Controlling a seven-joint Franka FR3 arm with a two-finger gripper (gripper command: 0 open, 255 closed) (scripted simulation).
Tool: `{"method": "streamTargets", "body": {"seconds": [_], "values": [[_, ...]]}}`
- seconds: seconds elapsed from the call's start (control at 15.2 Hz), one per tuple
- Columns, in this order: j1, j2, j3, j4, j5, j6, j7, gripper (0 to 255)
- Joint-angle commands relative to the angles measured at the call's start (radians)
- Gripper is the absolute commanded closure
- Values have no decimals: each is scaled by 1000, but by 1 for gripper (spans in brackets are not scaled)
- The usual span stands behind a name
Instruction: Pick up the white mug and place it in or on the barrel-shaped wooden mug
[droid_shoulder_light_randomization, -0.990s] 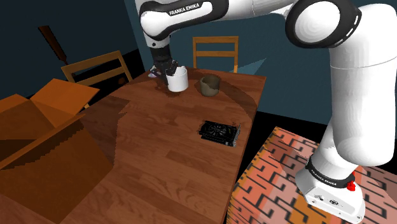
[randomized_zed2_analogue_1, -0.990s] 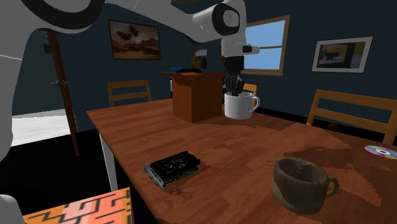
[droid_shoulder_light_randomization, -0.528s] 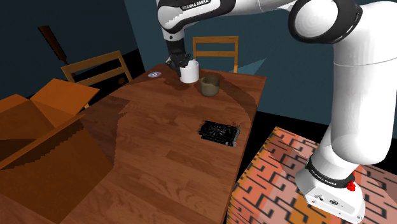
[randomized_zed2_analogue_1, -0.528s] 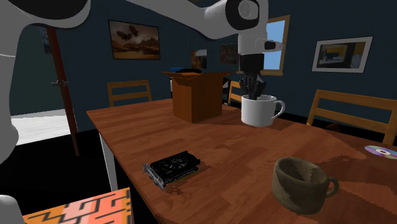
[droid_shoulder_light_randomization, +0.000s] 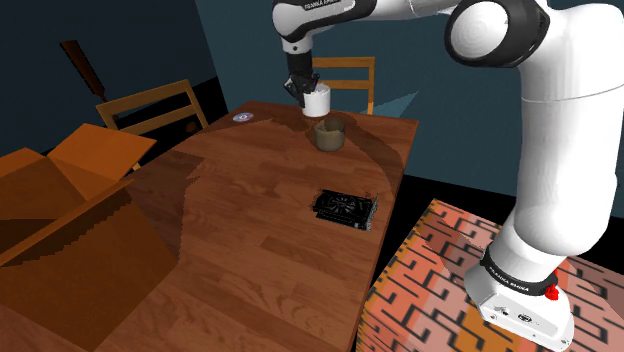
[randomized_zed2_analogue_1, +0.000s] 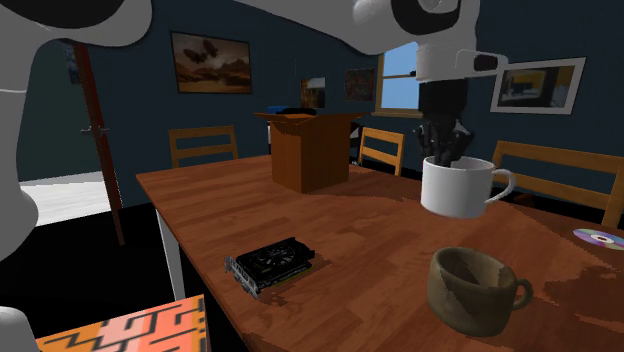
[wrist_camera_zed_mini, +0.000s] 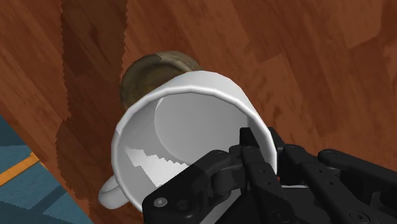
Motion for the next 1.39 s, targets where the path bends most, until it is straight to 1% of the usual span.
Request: {"method": "streamTargets", "body": {"seconds": [0.0,0.26,0.86,1.32], "values": [[-29,18,-12,34,6,-13,-44,255],[-93,74,-36,124,18,-43,-134,255],[-95,67,-36,-8,17,82,-128,255],[-95,75,-37,-79,15,161,-124,255]]}}
